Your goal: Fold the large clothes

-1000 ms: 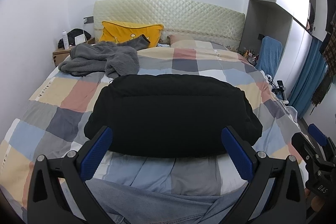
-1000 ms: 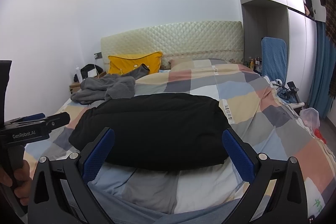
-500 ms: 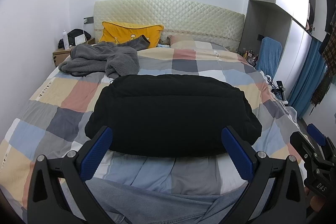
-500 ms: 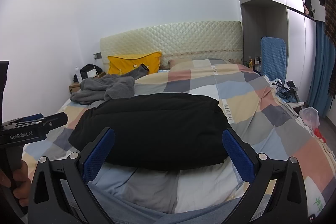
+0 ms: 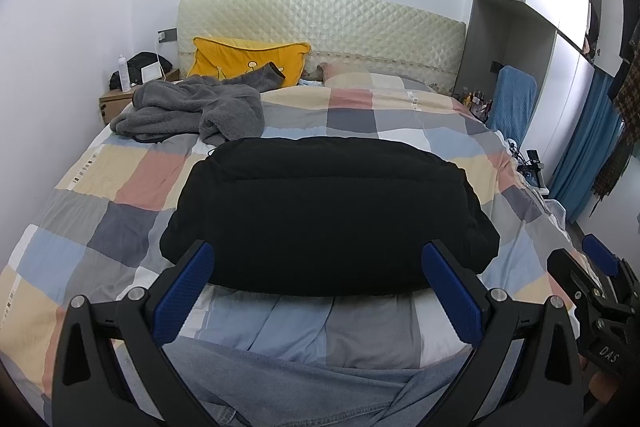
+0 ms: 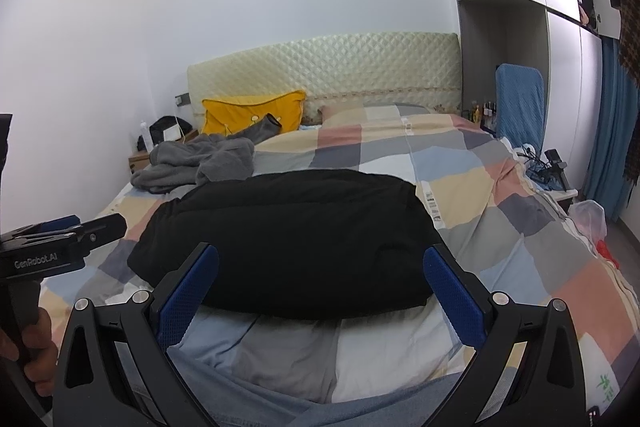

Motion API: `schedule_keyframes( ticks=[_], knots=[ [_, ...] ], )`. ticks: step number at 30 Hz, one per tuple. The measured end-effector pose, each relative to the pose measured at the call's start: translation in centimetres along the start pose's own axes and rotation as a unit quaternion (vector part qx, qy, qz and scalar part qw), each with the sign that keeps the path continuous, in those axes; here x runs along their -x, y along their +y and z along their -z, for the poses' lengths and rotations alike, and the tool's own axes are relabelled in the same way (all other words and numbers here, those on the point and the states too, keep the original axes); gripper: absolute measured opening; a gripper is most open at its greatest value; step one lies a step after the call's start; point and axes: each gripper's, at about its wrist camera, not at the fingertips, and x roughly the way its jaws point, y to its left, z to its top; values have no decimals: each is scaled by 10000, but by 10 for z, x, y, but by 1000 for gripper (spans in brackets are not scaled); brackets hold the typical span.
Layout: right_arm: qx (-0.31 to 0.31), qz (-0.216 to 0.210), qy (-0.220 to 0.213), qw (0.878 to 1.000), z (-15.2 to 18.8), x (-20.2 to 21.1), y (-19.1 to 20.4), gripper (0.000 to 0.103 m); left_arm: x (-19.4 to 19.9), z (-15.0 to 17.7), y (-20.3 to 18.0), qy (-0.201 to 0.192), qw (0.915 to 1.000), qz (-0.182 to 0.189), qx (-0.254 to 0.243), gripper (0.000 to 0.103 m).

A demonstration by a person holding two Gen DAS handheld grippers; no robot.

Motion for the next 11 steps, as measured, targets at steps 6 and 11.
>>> schedule_keyframes(
  ticks=[6,11],
  knots=[
    [9,-29,273,9996,-1,-9,3,103,-7,-1,2,150,9999,-32,-27,103],
    [15,-4,261,9997,-3,-8,3,103,-7,-1,3,138,9999,-61,-38,103]
  ],
)
